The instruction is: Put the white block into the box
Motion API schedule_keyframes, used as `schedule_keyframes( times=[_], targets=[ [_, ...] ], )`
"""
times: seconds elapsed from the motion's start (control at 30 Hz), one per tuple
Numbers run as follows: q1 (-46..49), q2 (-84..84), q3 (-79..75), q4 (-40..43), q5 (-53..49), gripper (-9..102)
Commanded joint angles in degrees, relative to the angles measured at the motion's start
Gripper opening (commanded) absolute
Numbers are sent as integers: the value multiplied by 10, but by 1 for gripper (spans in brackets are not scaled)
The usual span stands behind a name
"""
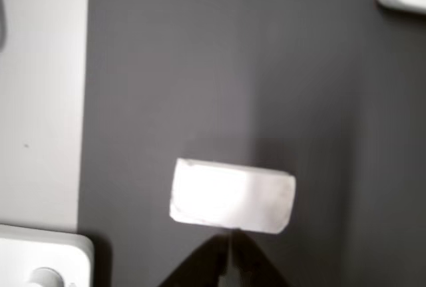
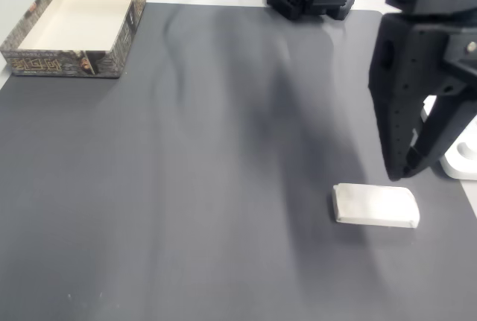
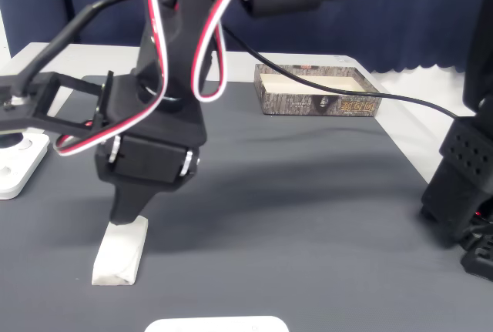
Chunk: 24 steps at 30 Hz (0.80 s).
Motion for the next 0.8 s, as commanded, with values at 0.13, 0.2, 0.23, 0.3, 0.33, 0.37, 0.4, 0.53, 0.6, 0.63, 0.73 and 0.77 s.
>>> schedule_keyframes(
  times=[0.13,0.2,0.23,0.3,0.33,0.37,0.4,0.53,0.6,0.63,0.73,0.77],
  targets=[
    [13,-17,-93,71,5,-2],
    [14,-28,-108,78,8,-2],
    [14,-34,-116,81,8,-2],
    [14,-43,-129,81,9,-2],
    [15,-46,-134,81,9,-2],
    [15,-47,-137,81,9,-2],
    [15,-50,-141,81,9,-2],
    [18,-58,-155,81,9,-2],
    [18,-61,-158,81,10,-2],
    [19,-62,-158,81,10,-2],
    [19,-65,-158,83,11,-2],
    [19,-68,-162,83,11,-2]
  ],
)
